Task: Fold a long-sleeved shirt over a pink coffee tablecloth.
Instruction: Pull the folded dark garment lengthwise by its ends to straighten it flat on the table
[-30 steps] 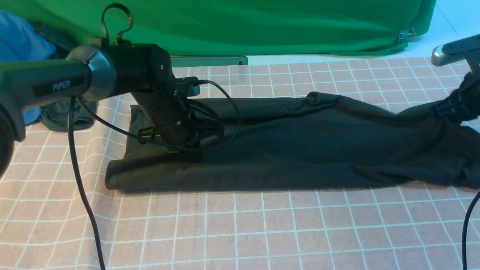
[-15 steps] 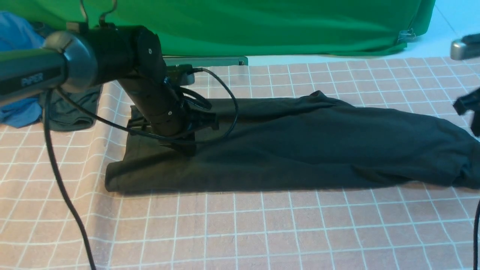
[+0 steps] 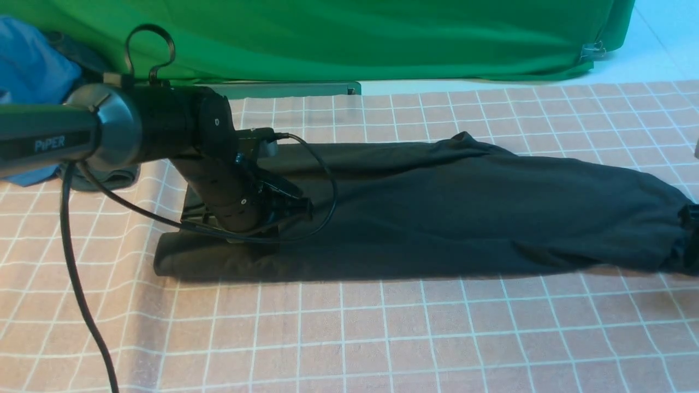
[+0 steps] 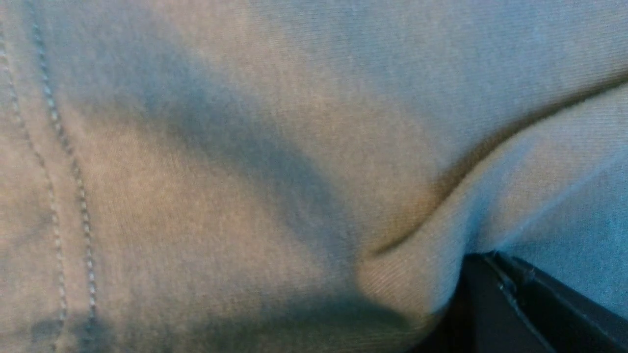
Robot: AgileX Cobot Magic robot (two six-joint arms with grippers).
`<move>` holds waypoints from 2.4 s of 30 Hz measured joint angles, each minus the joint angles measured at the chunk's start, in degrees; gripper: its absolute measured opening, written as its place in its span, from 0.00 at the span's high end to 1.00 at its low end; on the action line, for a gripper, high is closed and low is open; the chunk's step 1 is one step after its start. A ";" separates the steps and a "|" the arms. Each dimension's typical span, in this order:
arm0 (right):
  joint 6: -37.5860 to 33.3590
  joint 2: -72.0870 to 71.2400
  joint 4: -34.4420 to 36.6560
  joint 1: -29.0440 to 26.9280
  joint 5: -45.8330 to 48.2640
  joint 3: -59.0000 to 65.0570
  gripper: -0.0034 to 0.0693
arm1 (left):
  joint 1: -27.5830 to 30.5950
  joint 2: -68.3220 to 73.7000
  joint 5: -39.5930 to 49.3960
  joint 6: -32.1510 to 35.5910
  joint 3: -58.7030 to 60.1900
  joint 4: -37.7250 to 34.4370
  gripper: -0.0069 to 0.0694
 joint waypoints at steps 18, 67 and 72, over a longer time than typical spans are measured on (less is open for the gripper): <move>-5.08 4.00 -3.82 0.05 2.50 -6.32 0.82 | 0.00 0.00 -0.41 0.00 0.05 0.12 0.89; -16.35 14.37 14.98 24.85 -5.85 -27.50 0.90 | 4.53 21.79 2.76 -7.54 -36.14 2.20 0.89; -16.68 15.25 14.87 26.58 -8.67 -27.50 0.90 | 6.34 21.50 3.97 -9.14 -37.76 4.58 0.89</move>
